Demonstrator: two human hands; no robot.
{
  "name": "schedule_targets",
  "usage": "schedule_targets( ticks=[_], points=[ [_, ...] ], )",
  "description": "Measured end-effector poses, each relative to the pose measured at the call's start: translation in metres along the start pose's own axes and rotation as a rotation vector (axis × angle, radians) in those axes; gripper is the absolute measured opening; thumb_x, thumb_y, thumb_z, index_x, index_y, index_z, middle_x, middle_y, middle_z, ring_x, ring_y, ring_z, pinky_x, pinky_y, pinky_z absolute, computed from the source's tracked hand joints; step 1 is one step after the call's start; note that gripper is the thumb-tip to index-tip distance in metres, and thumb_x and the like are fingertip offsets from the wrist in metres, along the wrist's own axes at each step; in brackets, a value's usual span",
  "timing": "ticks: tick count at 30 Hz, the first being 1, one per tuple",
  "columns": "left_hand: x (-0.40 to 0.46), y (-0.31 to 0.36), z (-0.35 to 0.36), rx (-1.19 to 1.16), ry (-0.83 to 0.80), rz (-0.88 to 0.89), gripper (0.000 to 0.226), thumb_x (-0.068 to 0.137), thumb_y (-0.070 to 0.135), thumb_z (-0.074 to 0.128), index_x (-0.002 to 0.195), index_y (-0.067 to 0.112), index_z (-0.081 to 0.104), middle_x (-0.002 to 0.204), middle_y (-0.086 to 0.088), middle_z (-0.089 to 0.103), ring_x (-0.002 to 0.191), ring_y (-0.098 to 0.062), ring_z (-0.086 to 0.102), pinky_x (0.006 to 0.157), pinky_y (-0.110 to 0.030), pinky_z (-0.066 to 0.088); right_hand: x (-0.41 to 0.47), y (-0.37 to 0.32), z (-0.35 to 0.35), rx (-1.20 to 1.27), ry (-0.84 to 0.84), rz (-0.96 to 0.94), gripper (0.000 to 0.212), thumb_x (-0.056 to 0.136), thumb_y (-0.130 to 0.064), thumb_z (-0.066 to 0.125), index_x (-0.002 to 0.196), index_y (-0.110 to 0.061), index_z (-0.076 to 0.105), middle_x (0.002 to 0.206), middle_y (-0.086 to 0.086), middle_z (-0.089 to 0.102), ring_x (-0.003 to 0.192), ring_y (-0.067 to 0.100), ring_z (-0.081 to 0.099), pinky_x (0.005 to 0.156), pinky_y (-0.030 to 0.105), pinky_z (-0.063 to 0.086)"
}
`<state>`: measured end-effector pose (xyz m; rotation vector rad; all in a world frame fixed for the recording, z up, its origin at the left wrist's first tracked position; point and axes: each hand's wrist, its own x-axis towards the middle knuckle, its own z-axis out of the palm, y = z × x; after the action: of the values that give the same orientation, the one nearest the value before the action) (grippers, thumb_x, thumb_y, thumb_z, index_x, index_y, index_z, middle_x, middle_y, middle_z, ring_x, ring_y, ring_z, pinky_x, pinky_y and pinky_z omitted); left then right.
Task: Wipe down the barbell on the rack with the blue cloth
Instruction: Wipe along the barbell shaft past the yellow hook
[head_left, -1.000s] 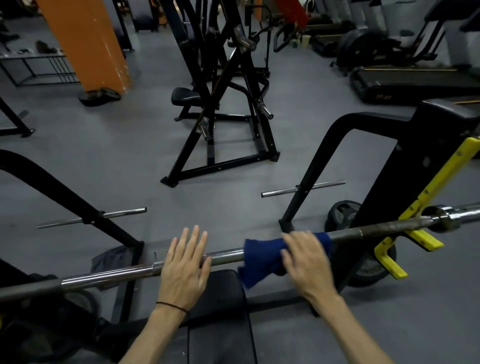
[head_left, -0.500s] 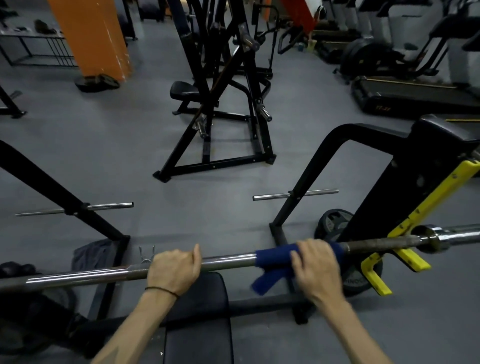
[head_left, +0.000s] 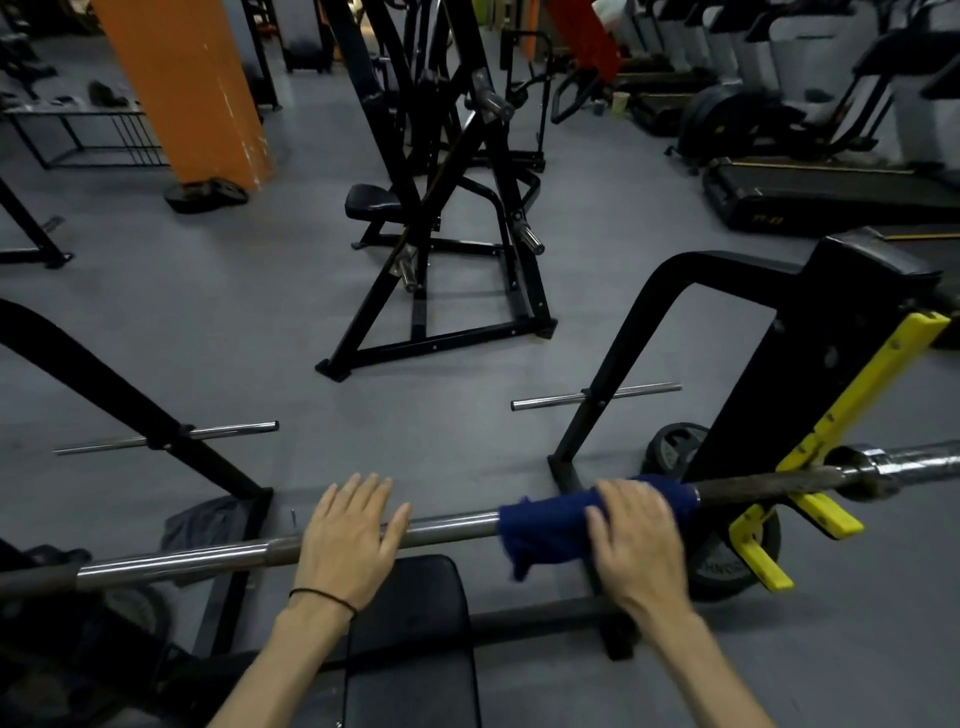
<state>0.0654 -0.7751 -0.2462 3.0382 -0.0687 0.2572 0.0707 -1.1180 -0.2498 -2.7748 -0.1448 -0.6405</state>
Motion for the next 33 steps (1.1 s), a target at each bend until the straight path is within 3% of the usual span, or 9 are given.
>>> schedule_targets(
  ticks=[4, 10, 14, 17, 20, 23, 27, 30, 33],
  points=[
    [0.005, 0.01, 0.0, -0.025, 0.027, -0.061, 0.07, 0.101, 0.058, 0.024, 0.14, 0.012, 0.06, 0.147, -0.01, 0.055, 0.14, -0.03, 0.047, 0.119, -0.045, 0.025, 0.001, -0.07, 0.015, 0.123, 0.092, 0.242, 0.027, 0.098, -0.032, 0.045, 0.104, -0.014, 0.064, 0.102, 0.005, 0.062, 0.103, 0.029, 0.058, 0.119, 0.047, 0.026],
    [-0.003, 0.008, 0.005, -0.062, 0.245, 0.107, 0.055, 0.105, 0.039, 0.032, 0.143, 0.008, 0.054, 0.156, -0.013, 0.042, 0.148, -0.03, 0.035, 0.121, -0.05, 0.025, -0.01, -0.108, 0.035, 0.194, -0.069, -0.287, 0.04, 0.101, -0.038, 0.047, 0.128, -0.016, 0.065, 0.118, 0.001, 0.066, 0.109, 0.021, 0.059, 0.112, 0.038, 0.035],
    [-0.01, 0.022, 0.006, -0.117, 0.32, 0.117, 0.057, 0.103, 0.035, 0.036, 0.15, 0.005, 0.044, 0.161, -0.011, 0.035, 0.152, -0.031, 0.028, 0.122, -0.053, 0.025, 0.0, -0.003, 0.007, 0.065, 0.077, 0.035, 0.041, 0.102, -0.032, 0.041, 0.125, -0.009, 0.065, 0.117, 0.008, 0.067, 0.113, 0.029, 0.06, 0.116, 0.043, 0.031],
    [-0.008, 0.026, 0.006, -0.102, 0.348, 0.075, 0.063, 0.101, 0.037, 0.039, 0.155, 0.004, 0.035, 0.164, -0.012, 0.029, 0.154, -0.032, 0.021, 0.122, -0.055, 0.025, 0.004, -0.04, 0.02, 0.135, 0.154, 0.369, 0.033, 0.101, -0.026, 0.04, 0.115, -0.01, 0.065, 0.115, 0.011, 0.065, 0.12, 0.033, 0.056, 0.123, 0.05, 0.023],
    [-0.007, 0.025, 0.008, -0.102, 0.352, 0.097, 0.064, 0.101, 0.038, 0.039, 0.155, 0.003, 0.033, 0.165, -0.013, 0.027, 0.154, -0.032, 0.021, 0.121, -0.055, 0.026, -0.016, -0.122, 0.036, 0.277, 0.04, 0.095, 0.037, 0.1, -0.032, 0.045, 0.126, -0.012, 0.062, 0.125, 0.005, 0.061, 0.126, 0.026, 0.054, 0.123, 0.048, 0.022],
    [-0.009, 0.021, 0.01, -0.093, 0.347, 0.111, 0.065, 0.101, 0.039, 0.04, 0.156, 0.004, 0.033, 0.165, -0.013, 0.025, 0.154, -0.033, 0.02, 0.121, -0.055, 0.025, -0.015, -0.078, 0.029, 0.149, -0.118, -0.32, 0.049, 0.103, -0.039, 0.043, 0.145, -0.016, 0.052, 0.14, 0.002, 0.057, 0.132, 0.022, 0.051, 0.12, 0.042, 0.027],
    [-0.015, 0.019, 0.01, -0.083, 0.325, 0.129, 0.065, 0.102, 0.039, 0.039, 0.155, 0.003, 0.032, 0.165, -0.014, 0.025, 0.154, -0.033, 0.019, 0.122, -0.054, 0.023, 0.006, 0.01, -0.002, 0.052, 0.033, -0.018, 0.046, 0.107, -0.043, 0.035, 0.119, -0.011, 0.065, 0.113, 0.006, 0.065, 0.106, 0.029, 0.06, 0.112, 0.041, 0.034],
    [-0.012, 0.027, 0.011, -0.083, 0.294, 0.062, 0.065, 0.102, 0.04, 0.035, 0.155, 0.002, 0.032, 0.165, -0.014, 0.025, 0.154, -0.032, 0.018, 0.122, -0.054, 0.023, 0.005, -0.038, 0.01, 0.133, 0.178, 0.263, 0.03, 0.103, -0.033, 0.043, 0.101, -0.01, 0.064, 0.098, 0.008, 0.062, 0.097, 0.03, 0.057, 0.11, 0.055, 0.038],
    [-0.011, 0.028, 0.011, -0.104, 0.286, 0.052, 0.066, 0.102, 0.041, 0.034, 0.155, 0.002, 0.033, 0.164, -0.015, 0.027, 0.154, -0.031, 0.019, 0.123, -0.052, 0.022, -0.015, -0.128, 0.034, 0.302, 0.041, 0.014, 0.035, 0.104, -0.037, 0.042, 0.118, -0.012, 0.063, 0.112, 0.003, 0.062, 0.11, 0.024, 0.057, 0.115, 0.052, 0.033]
  ],
)
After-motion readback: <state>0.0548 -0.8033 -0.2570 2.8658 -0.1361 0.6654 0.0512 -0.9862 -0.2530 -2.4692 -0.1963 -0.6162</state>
